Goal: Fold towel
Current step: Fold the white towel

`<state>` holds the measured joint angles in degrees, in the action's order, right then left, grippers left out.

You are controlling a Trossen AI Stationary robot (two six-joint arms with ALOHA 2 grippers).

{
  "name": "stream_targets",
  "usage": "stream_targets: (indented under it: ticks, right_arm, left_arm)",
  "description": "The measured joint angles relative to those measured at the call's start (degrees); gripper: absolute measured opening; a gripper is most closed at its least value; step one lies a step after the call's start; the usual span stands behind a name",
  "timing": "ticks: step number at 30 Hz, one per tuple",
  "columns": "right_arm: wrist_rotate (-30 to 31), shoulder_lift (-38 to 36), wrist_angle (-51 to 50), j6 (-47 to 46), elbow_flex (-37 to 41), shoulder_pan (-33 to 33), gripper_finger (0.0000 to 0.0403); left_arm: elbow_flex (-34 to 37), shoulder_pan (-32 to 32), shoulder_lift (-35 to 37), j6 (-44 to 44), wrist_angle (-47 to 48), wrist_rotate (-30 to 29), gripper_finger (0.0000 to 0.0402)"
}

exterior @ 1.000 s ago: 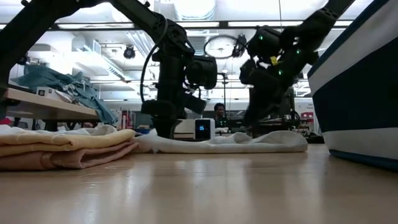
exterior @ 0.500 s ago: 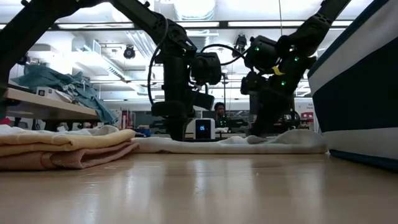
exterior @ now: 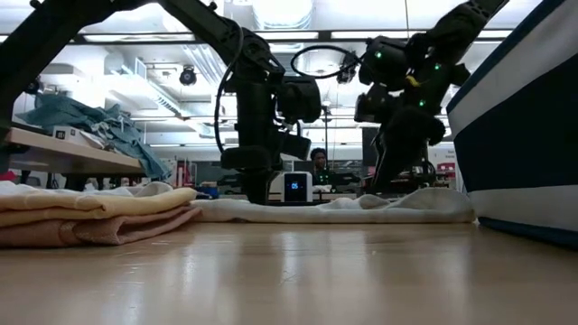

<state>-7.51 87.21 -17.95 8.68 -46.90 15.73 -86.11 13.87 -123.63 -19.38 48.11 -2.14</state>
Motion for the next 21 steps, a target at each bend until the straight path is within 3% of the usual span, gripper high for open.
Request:
stream_targets:
  ticks: [12, 18, 21]
  right_arm:
    - [3.4, 6.4, 2.7, -5.6, -0.8, -1.0, 0.009]
    - [8.6, 5.1, 1.3, -5.2, -1.3, -1.1, 0.0018]
    - [10.1, 3.5, 1.1, -4.1, -2.3, -1.1, 0.0007]
  left_arm:
    - [0.2, 0.0, 0.0, 0.6, -1.3, 1.2, 0.0]
    - [0.2, 0.0, 0.0, 0.9, -1.3, 1.3, 0.0]
    - [0.2, 0.0, 0.0, 1.3, -1.3, 1.2, 0.0]
